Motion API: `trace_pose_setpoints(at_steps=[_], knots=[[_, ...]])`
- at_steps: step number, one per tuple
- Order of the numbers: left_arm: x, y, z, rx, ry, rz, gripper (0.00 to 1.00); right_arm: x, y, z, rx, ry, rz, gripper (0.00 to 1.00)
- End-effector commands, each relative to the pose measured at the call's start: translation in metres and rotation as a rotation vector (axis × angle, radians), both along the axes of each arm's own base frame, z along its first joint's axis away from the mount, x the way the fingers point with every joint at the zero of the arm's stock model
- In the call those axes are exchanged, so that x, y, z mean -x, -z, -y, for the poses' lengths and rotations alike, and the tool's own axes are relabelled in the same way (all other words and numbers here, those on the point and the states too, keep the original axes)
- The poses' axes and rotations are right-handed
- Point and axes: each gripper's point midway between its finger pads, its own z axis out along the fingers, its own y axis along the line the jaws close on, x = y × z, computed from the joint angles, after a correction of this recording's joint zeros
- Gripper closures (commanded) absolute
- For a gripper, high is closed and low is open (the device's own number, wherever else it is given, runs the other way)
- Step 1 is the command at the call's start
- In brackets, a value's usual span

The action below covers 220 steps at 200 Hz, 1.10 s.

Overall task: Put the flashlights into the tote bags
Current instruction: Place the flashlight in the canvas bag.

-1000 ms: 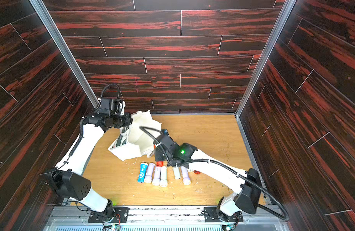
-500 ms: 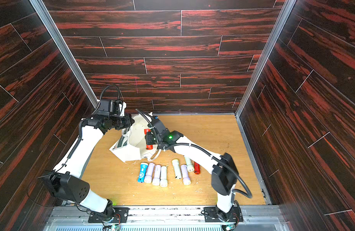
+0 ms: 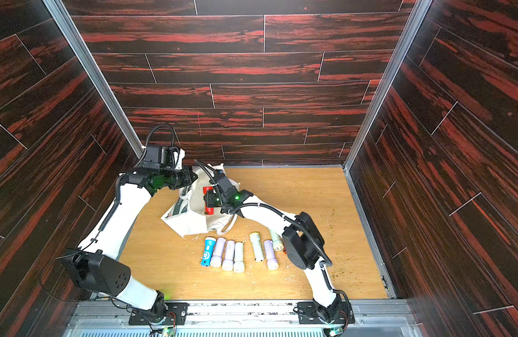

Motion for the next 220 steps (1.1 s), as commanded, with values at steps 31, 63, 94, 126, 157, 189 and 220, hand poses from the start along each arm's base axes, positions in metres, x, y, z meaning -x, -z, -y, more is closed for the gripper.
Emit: trace_pose_setpoints(at_steps=[31, 63, 94, 126, 157, 189, 220], knots=[[0.005, -0.021, 0.006, 0.05, 0.027, 0.057, 1.0, 0.01, 0.02, -0.03, -0.031, -0.047, -0.059, 1.0], [0.007, -0.023, 0.007, 0.06, 0.029, 0.068, 1.0, 0.016, 0.023, -0.043, -0.127, -0.035, -0.157, 1.0], [0.009, -0.023, 0.01, 0.08, 0.041, 0.063, 1.0, 0.014, 0.04, -0.051, -0.172, 0.016, -0.242, 1.0], [0.012, -0.024, 0.01, 0.079, 0.044, 0.07, 1.0, 0.01, 0.057, -0.059, -0.167, 0.026, -0.285, 1.0], [0.014, -0.025, 0.011, 0.086, 0.046, 0.072, 1.0, 0.005, 0.064, -0.063, -0.158, 0.024, -0.294, 1.0], [0.016, -0.026, 0.016, 0.104, 0.074, 0.075, 1.0, 0.002, 0.08, -0.064, -0.158, 0.024, -0.364, 1.0], [0.02, -0.024, 0.021, 0.113, 0.104, 0.073, 1.0, -0.002, 0.097, -0.063, -0.109, 0.04, -0.42, 1.0]])
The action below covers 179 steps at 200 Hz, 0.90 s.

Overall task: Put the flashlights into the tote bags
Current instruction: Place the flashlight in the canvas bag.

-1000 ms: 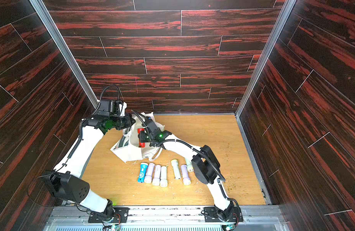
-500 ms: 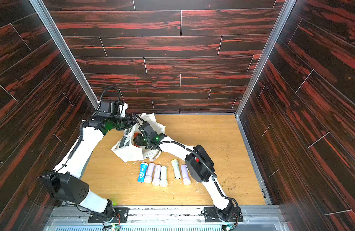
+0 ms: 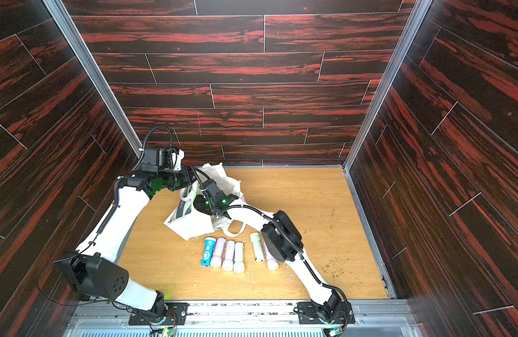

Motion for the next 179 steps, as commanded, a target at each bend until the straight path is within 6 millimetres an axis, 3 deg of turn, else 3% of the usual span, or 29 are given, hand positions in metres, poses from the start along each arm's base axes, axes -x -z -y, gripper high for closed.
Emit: trace_pose_setpoints(at_steps=[1, 37, 82, 136, 179], knots=[[0.016, -0.022, 0.015, 0.051, 0.077, 0.051, 1.0, 0.002, 0.035, 0.004, 0.067, 0.003, -0.106, 1.0], [0.018, -0.021, 0.014, 0.043, 0.083, 0.056, 1.0, 0.003, 0.05, 0.005, 0.096, 0.014, -0.147, 0.96], [0.017, -0.018, 0.013, 0.035, 0.078, 0.052, 1.0, 0.004, 0.077, 0.024, 0.215, 0.076, -0.215, 0.9], [0.017, -0.015, 0.012, 0.032, 0.072, 0.045, 1.0, 0.002, 0.066, 0.022, 0.198, 0.066, -0.184, 0.63], [0.017, -0.015, 0.01, 0.023, 0.065, 0.047, 1.0, 0.002, 0.052, 0.024, 0.195, 0.059, -0.15, 0.48]])
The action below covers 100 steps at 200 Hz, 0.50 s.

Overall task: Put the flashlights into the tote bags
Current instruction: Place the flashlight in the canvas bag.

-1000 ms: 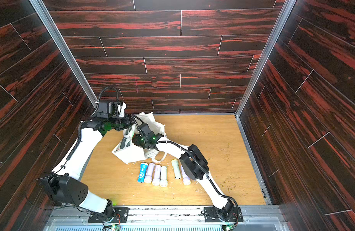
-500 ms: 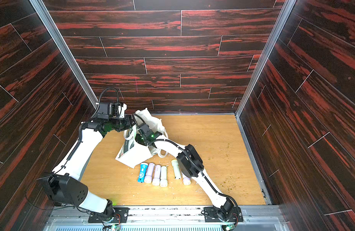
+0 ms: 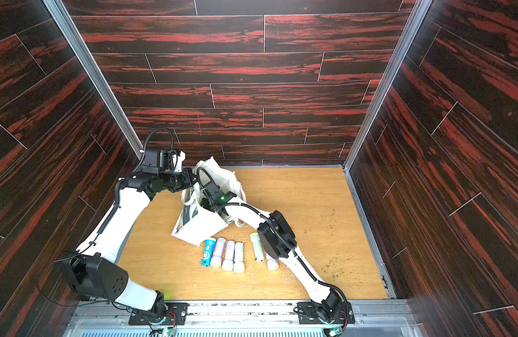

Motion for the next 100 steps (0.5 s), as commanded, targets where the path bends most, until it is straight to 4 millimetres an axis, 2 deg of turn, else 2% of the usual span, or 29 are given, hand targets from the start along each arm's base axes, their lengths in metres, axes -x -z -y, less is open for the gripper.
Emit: trace_pose_setpoints(at_steps=[1, 33, 59, 86, 100], knots=[[0.014, -0.021, 0.008, 0.019, 0.047, 0.057, 1.0, 0.003, -0.004, 0.003, 0.019, -0.005, 0.011, 0.48], [0.015, -0.021, 0.005, 0.006, 0.04, 0.061, 1.0, 0.002, -0.025, 0.01, 0.013, -0.001, 0.062, 0.35], [0.015, -0.018, 0.002, -0.013, 0.025, 0.054, 1.0, 0.003, -0.05, 0.017, 0.004, -0.003, 0.111, 0.29], [0.015, -0.018, 0.001, -0.019, 0.022, 0.055, 1.0, 0.007, -0.077, 0.031, -0.011, 0.008, 0.17, 0.16], [0.015, -0.018, 0.0, -0.02, 0.022, 0.056, 1.0, 0.01, -0.089, 0.037, -0.019, 0.008, 0.19, 0.13]])
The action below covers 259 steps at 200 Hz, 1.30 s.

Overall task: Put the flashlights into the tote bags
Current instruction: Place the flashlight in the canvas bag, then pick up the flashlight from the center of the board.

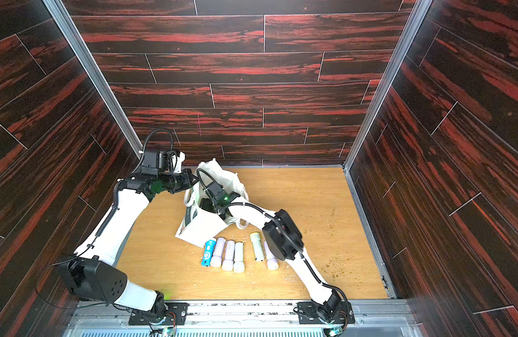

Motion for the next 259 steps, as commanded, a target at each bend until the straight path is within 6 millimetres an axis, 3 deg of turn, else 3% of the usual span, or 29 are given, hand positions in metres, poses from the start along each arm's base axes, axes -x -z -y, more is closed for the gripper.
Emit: trace_pose_setpoints(at_steps=[1, 53, 96, 118, 138, 163, 183, 228, 259], knots=[[0.01, -0.017, 0.002, -0.004, 0.019, 0.05, 1.0, 0.0, -0.06, 0.006, -0.063, 0.004, 0.108, 0.12], [0.009, -0.018, 0.001, -0.009, 0.014, 0.053, 1.0, 0.009, -0.097, 0.024, -0.08, 0.001, 0.156, 0.08], [0.008, -0.018, -0.002, -0.023, 0.003, 0.057, 1.0, 0.023, -0.145, 0.058, -0.085, 0.019, 0.258, 0.08], [0.007, -0.018, -0.004, -0.032, 0.0, 0.059, 1.0, 0.037, -0.175, 0.083, -0.092, 0.012, 0.335, 0.1], [0.006, -0.019, -0.006, -0.052, -0.007, 0.064, 1.0, 0.052, -0.198, 0.117, -0.078, 0.029, 0.41, 0.11], [0.003, -0.02, -0.008, -0.07, -0.011, 0.067, 1.0, 0.071, -0.211, 0.163, -0.031, 0.068, 0.462, 0.11], [0.001, -0.022, -0.011, -0.084, -0.019, 0.075, 1.0, 0.087, -0.196, 0.206, 0.062, 0.119, 0.433, 0.12], [-0.006, -0.027, -0.02, -0.151, -0.039, 0.11, 1.0, 0.125, -0.119, 0.307, 0.339, 0.275, 0.232, 0.16], [-0.012, -0.032, -0.016, -0.146, -0.022, 0.123, 1.0, 0.139, -0.074, 0.345, 0.444, 0.316, 0.094, 0.23]])
